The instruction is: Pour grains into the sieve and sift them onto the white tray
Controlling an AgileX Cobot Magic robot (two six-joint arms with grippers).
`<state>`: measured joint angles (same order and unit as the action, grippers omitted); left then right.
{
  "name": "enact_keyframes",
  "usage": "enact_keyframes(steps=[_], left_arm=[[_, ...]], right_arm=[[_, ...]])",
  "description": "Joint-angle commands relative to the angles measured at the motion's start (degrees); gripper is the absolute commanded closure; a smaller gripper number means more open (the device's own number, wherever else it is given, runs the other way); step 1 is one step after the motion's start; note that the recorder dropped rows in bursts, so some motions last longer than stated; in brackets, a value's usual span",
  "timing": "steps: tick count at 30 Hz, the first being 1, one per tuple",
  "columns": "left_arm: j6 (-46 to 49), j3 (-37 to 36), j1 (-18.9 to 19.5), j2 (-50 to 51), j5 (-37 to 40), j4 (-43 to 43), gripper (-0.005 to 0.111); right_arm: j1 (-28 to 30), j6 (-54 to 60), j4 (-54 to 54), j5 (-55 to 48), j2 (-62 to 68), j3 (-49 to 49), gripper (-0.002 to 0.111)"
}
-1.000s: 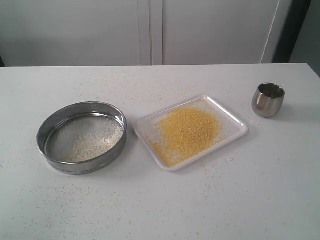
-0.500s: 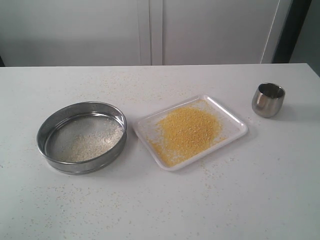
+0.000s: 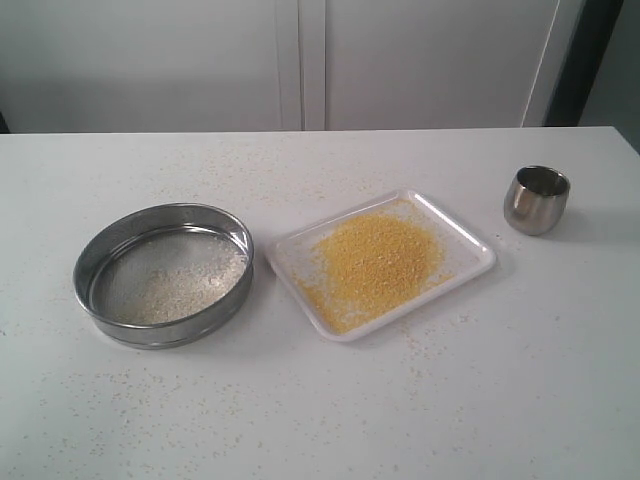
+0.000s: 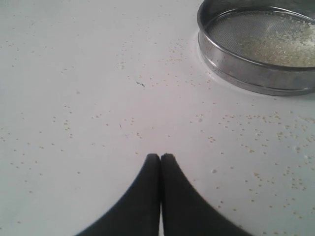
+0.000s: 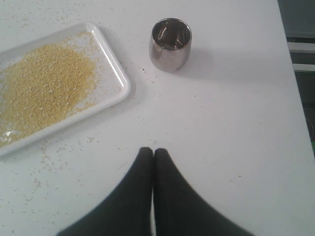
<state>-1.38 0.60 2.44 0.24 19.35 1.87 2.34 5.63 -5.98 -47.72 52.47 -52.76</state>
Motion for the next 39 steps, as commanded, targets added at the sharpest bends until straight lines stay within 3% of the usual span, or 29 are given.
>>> enact_keyframes(steps=[1,39], left_arm=[[0.9,-0.6,-0.5,-0.2,0.6,0.2,0.107],[1.4,-0.6,-0.5,-0.2,0.6,0.2,0.107]], right_arm=[[0.5,0.0,0.2,0.6,-0.3,0.2,0.108],[0.5,0.0,0.2,0.6,-0.3,0.2,0.108]])
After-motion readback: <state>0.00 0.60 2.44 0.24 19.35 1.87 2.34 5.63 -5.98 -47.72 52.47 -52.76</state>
